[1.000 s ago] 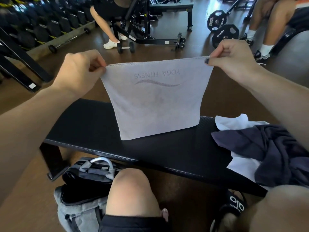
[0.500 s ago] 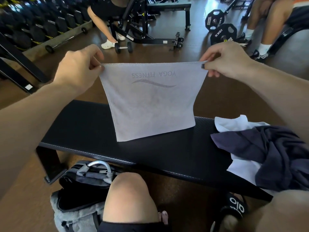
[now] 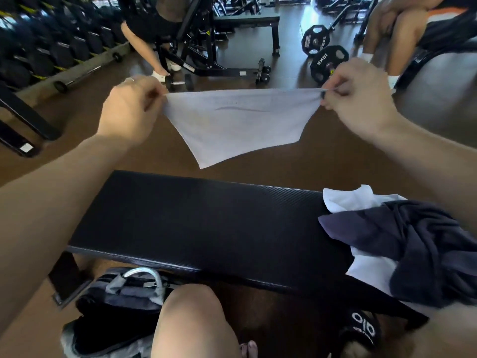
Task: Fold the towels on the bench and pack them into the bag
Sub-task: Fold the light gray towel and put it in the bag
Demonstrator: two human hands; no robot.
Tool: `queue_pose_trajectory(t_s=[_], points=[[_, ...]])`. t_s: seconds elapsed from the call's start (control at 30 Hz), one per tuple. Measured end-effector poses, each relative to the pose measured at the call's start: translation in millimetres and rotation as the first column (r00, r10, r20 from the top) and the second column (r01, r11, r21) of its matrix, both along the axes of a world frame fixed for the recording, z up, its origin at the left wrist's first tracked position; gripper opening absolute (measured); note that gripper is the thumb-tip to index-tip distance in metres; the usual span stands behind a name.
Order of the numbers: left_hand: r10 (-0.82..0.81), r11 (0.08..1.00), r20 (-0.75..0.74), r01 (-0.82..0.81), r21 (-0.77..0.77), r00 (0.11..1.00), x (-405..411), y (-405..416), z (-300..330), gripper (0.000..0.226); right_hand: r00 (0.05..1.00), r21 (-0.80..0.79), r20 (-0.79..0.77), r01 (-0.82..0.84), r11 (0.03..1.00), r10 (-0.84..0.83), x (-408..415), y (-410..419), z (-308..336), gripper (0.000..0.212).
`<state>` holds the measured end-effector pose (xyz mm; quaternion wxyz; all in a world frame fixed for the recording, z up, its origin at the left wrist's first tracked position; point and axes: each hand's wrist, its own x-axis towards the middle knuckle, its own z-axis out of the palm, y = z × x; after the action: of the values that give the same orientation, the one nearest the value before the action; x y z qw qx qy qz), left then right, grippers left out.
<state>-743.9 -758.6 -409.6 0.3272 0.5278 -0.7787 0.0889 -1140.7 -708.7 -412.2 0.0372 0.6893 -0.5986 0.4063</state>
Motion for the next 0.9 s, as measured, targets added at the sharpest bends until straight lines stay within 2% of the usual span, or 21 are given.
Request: queue_pose_trajectory(t_s=[0.1,0.17,0.23,0.3,0.37,0.5,0.67,0.77,0.9], points=[[-0.235,0.964,0.099,0.220,0.148,0.967,20,29,-46,0.014,0.992,0.148,-0.102,-0.063,0.987,0.079,4,47,-53,0.013],[-0.369,0.903,0.217,0.293,0.314,0.904,32,54,-83,0.018,0.980,0.333,-0.123,-0.108,0.937,0.156,12,79,-90,0.021],[-0.439,0.865,0.343,0.286,0.413,0.831,42,77,-119,0.017,0.958,0.570,-0.129,-0.139,0.810,0.256,23,107,-123,0.028],[-0.483,0.844,0.390,0.299,0.444,0.784,52,93,-148,0.015,0.912,0.719,-0.195,-0.117,0.685,0.361,35,127,-145,0.030],[-0.512,0.830,0.394,0.321,0.456,0.763,60,104,-166,0.014,0.857,0.771,-0.255,-0.099,0.630,0.448,46,136,-152,0.027],[-0.524,0.829,0.400,0.342,0.443,0.752,72,120,-176,0.019,0.828,0.855,-0.209,-0.104,0.509,0.521,59,147,-155,0.024],[-0.556,0.820,0.417,0.391,0.418,0.720,78,132,-176,0.009,0.823,0.867,-0.198,-0.107,0.486,0.533,65,152,-156,0.023],[-0.549,0.827,0.442,0.385,0.409,0.710,79,136,-176,0.020,0.810,0.887,-0.209,-0.079,0.455,0.548,71,155,-156,0.021],[-0.527,0.841,0.465,0.354,0.409,0.711,80,141,-177,0.019,0.790,0.897,-0.232,-0.052,0.438,0.568,77,158,-160,0.005]])
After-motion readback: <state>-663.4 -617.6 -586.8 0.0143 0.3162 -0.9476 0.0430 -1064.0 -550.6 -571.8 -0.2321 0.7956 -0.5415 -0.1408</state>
